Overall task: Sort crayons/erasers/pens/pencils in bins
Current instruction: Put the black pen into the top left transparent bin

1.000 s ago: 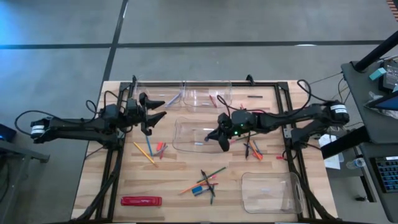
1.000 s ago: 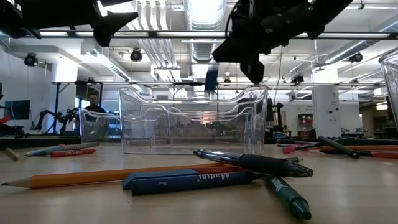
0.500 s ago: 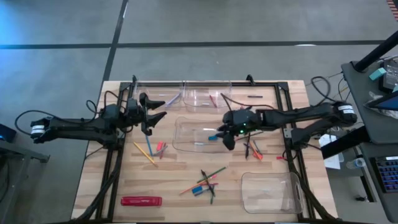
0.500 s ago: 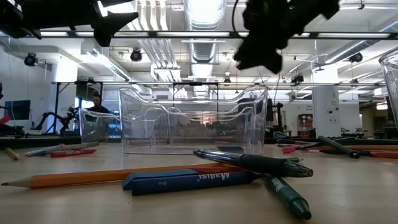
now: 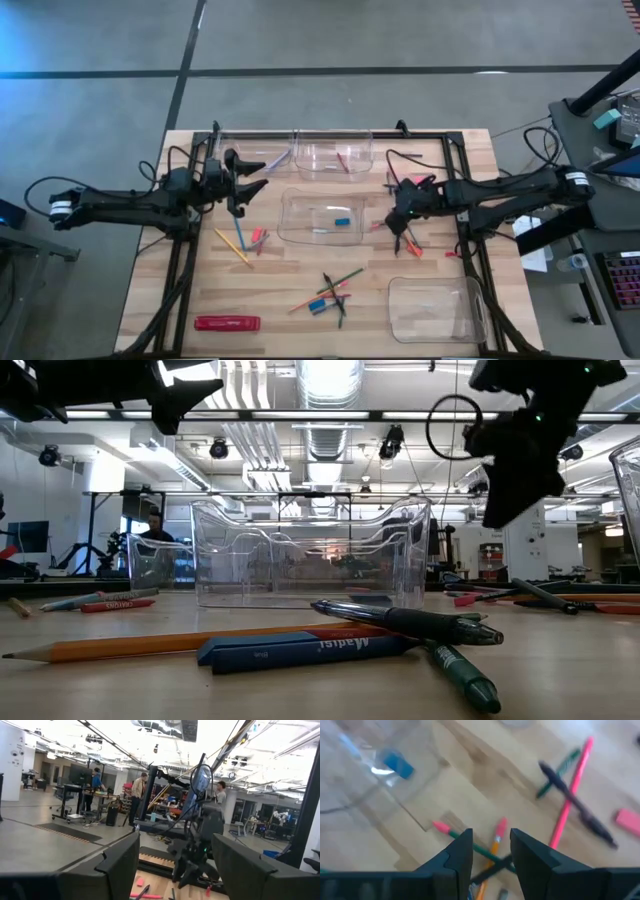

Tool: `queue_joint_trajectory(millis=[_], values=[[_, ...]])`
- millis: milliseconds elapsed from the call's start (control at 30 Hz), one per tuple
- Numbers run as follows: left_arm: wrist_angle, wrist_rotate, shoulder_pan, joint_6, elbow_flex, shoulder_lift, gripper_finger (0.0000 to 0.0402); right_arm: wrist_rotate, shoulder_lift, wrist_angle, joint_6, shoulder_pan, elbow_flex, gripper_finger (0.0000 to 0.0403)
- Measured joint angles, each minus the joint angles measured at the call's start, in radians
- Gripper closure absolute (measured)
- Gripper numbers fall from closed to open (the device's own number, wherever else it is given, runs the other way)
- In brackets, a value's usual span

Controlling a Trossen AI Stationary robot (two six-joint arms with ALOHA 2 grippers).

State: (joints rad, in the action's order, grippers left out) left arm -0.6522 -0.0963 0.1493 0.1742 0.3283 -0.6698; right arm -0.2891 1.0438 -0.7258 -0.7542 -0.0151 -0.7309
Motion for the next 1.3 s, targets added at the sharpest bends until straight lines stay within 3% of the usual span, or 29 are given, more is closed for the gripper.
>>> queue_joint_trajectory(millis=[333, 700, 1300], values=[[-0.006, 0.000, 0.000, 0.001, 0.000, -0.012, 0.0169, 0.000, 0.005, 0.013, -0.155, 0.000, 0.120, 0.0275], [-0.020, 0.000, 0.000, -0.001, 0.000, -0.024, 0.0169, 0.053, 0.004, 0.195, -0.250, 0.000, 0.245, 0.0293], [-0.021, 0.000, 0.000, -0.004, 0.000, -0.027, 0.0169, 0.053, 0.004, 0.208, -0.267, 0.000, 0.259, 0.0304]])
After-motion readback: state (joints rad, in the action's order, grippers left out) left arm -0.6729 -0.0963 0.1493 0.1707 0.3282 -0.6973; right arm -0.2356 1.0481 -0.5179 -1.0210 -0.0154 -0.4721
